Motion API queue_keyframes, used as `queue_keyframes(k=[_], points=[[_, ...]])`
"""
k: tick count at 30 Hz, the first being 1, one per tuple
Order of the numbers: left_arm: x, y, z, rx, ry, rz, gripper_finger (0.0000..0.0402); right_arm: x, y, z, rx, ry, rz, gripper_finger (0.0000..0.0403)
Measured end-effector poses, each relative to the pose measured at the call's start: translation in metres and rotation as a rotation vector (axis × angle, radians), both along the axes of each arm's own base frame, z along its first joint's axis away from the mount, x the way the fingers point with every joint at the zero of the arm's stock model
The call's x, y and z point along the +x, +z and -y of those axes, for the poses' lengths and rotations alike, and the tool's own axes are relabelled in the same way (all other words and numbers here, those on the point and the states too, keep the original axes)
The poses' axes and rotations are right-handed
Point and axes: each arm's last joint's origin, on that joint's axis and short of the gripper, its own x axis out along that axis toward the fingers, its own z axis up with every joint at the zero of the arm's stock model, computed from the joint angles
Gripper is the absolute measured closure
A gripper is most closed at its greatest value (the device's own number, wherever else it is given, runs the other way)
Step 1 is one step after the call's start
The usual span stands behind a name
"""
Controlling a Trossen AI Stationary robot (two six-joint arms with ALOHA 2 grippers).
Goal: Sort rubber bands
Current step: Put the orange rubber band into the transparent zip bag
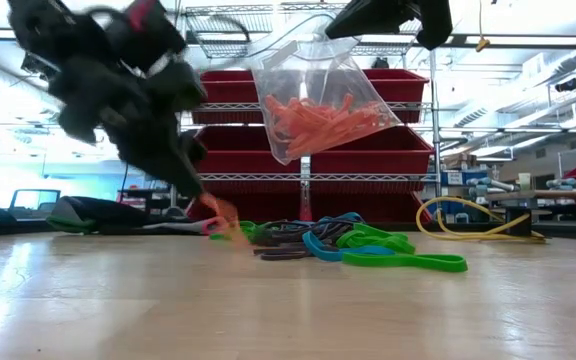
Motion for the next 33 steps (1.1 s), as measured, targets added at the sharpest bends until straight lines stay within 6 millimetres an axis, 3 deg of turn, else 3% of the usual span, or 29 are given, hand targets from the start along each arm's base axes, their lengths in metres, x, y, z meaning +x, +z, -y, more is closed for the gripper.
queue_keyframes(k=[12, 18, 26, 30, 33], points=[[-0.019, 0.042, 0.017, 0.012, 0.028, 0.125, 0.0401, 0.001, 0.001, 0.002, 0.002, -0.008, 0.009, 0.0403], [-0.011, 0.093, 0.026, 0.075, 0.028, 0.302, 0.0401, 0.001, 0.001, 0.002, 0.002, -0.008, 0.008, 0.0403], [-0.001, 0.173, 0.029, 0.323, 0.119, 0.433, 0.0401, 0.001, 0.0, 0.002, 0.012, 0.011, 0.006, 0.0403], [0.003, 0.201, 0.024, 0.413, 0.136, 0.466, 0.0401, 0.001, 0.0, 0.002, 0.021, 0.013, 0.006, 0.0403], [0.01, 0.211, 0.018, 0.451, 0.15, 0.469, 0.0401, 0.001, 0.0, 0.002, 0.027, 0.01, 0.008, 0.0403]])
